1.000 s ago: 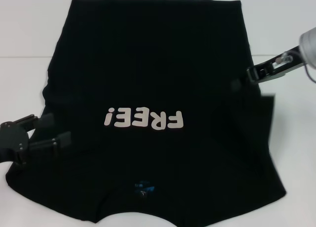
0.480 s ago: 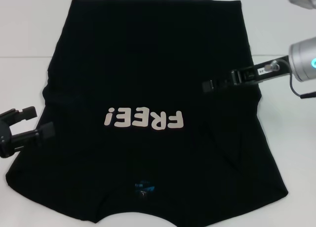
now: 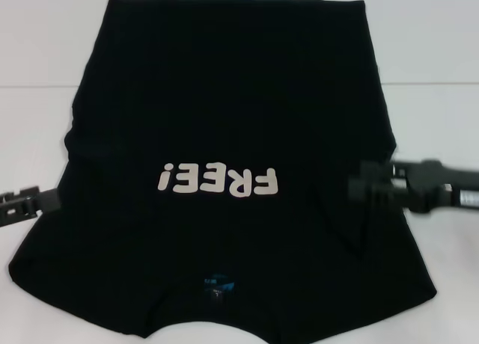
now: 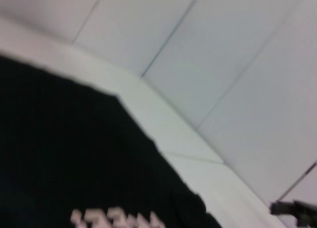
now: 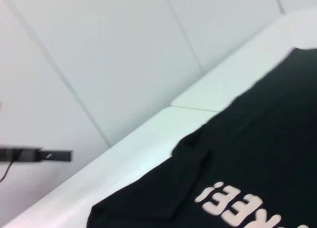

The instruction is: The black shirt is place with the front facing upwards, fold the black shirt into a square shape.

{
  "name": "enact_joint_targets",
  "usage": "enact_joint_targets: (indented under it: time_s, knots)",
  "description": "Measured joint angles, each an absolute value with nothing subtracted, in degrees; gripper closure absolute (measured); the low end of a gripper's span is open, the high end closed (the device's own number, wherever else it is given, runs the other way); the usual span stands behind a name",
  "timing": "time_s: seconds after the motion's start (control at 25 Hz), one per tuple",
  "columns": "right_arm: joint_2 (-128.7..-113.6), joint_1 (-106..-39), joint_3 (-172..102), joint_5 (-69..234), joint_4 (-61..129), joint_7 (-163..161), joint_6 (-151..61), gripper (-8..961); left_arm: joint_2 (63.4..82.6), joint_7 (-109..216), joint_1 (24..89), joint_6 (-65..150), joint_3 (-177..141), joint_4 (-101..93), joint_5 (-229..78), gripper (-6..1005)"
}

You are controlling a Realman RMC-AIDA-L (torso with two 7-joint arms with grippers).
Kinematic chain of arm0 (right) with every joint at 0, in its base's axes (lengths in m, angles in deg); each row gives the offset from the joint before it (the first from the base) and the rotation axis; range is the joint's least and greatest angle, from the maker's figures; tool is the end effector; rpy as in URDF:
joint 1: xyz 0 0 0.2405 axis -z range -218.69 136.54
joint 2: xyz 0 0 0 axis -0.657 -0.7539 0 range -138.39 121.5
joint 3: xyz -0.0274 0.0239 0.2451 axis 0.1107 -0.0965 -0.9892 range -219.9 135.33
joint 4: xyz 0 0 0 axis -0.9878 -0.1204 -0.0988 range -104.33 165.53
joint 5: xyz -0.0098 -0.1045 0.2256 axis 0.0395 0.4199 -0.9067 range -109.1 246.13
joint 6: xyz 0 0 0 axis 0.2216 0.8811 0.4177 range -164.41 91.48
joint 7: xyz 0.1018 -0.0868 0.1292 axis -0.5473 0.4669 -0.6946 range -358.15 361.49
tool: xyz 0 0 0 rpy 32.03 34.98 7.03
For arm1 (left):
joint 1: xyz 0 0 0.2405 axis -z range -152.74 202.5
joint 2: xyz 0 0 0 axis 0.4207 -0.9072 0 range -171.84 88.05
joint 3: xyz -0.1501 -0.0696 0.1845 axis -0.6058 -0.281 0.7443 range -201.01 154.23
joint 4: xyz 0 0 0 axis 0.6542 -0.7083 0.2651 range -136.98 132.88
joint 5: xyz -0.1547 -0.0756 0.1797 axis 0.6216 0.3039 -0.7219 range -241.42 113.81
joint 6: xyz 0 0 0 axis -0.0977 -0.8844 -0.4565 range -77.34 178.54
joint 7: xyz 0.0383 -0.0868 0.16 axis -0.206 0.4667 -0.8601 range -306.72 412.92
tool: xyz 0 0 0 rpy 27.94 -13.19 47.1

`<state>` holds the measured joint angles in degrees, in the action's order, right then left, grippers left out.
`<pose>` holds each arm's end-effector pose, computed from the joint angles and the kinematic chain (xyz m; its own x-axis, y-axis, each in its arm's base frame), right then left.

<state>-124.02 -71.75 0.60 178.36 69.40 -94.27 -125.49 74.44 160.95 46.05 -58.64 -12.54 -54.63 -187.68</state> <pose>0.2575 0.3878 -0.0040 0.6628 -0.5217 -0.5372 -0.6362 -0.7707 -0.0366 -0.3346 0.3012 0.0997 0.3773 0.6374 0.6718 0.8558 -0.5172 0.0101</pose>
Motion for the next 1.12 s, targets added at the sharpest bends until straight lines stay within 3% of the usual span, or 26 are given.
enact_joint_targets:
  time_s: [0.32,0.36,0.52,1.12]
  knots:
    - [-127.53,-66.4,1.0,178.5,64.1,-73.4,-126.0,242,71.89,178.4,46.9,-58.5,-14.3,-57.3,-199.6,146]
    - [-127.73,-66.3,1.1,178.7,63.5,-71.8,-125.5,202,71.49,180.6,47.4,-57.8,-14.9,-57.2,-202.3,146]
    - [-127.88,-66.7,1.3,179.4,60.8,-67.4,-124.5,44,71.20,185.6,48.6,-54.7,-14.9,-56.1,-207.1,146]
    - [-127.96,-67.4,1.4,180.7,60.1,-67.1,-123.3,22,70.55,195.1,50.6,-44.1,-13.8,-51.5,-214.0,149]
